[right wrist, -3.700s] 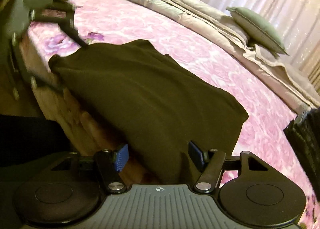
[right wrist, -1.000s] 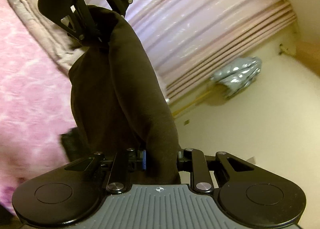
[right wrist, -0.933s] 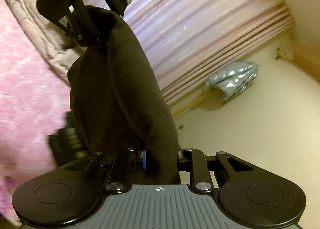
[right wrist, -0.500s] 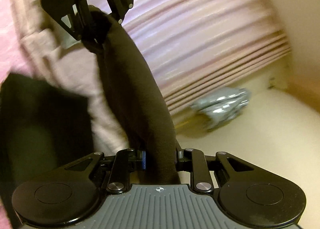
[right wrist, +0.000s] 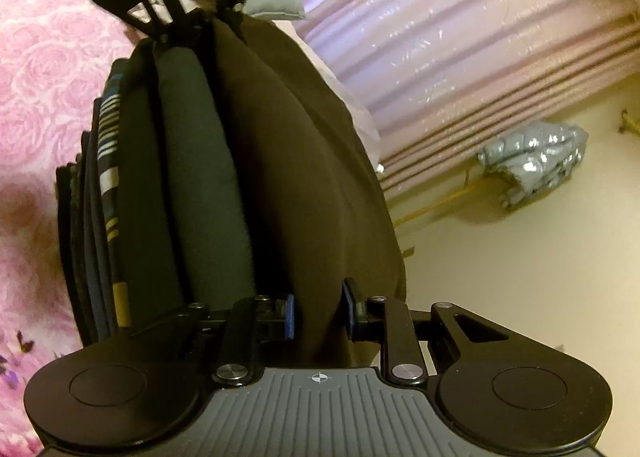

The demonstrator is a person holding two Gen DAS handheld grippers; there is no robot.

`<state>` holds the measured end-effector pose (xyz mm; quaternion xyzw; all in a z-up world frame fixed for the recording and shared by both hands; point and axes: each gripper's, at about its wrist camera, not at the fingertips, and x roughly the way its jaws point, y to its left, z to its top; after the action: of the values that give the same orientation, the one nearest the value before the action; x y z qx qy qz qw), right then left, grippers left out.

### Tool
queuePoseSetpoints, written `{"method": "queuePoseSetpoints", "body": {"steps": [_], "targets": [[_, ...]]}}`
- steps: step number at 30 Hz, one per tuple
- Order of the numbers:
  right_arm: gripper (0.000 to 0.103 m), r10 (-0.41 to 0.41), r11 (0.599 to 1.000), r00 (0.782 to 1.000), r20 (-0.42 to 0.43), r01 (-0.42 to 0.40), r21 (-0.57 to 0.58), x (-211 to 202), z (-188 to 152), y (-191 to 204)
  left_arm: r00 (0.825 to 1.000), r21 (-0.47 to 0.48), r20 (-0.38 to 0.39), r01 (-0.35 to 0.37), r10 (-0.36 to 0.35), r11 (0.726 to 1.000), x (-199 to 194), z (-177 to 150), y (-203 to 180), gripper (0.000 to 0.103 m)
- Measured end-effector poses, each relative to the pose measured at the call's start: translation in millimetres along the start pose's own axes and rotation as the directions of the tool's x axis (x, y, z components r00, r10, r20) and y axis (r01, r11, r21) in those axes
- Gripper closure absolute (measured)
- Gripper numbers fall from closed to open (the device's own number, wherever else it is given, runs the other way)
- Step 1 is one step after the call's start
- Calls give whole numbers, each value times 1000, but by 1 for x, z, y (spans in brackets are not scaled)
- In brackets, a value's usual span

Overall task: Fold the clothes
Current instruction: 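Lower the sweater onto the top of the clothes stack with both grippers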

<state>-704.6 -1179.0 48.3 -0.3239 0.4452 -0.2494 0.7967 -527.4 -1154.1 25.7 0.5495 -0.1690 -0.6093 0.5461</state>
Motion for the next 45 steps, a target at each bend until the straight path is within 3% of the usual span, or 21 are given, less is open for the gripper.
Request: {"method": "queuePoseSetpoints", "body": {"steps": [3,7,12,18,24,32,34,35,36,38,45], "targets": [[87,-24,1000,1000,14,24,9,-6,5,-6,997,-5,35,-69,69,998,-15,5,6,97],[87,-55,997,997,48,52,50,-32,10,-17,990,-34,86,-105,108,994,-51,5,6,98],[87,16,1000,1000,25,-16,1,-36,2,13,999,-21,46,-15,16,1000,-45,-12,-36,98],[87,0,1000,999,38,-1,27,-55,14,15,999,-52,31,-12,14,999,-39,-24,-32,98],[87,29,1000,999,-34,-29,3,-28,3,36,1000,-42,30,-6,8,999,-37,-17,-32,98],[85,11,1000,999,-39,-11,6,-28,8,44,1000,-48,1,4,-4,999,-34,-20,-36,97],[82,6,1000,999,-43,-5,25,-29,7,45,1000,-59,-2,6,-6,998,-37,-20,-33,94],[72,1,999,999,-45,1,33,-31,6,46,1000,-66,-4,5,-5,998,-38,-20,-31,93],[48,-6,999,999,-45,7,41,-35,5,46,1000,-73,-4,3,-3,997,-41,-20,-31,93],[32,-15,998,999,-36,17,64,-41,1,47,1000,-85,-4,0,-1,996,-48,-20,-31,91],[32,4,992,998,-56,3,129,-48,-7,50,1000,-95,0,9,-9,995,-53,-17,-26,91]]}}
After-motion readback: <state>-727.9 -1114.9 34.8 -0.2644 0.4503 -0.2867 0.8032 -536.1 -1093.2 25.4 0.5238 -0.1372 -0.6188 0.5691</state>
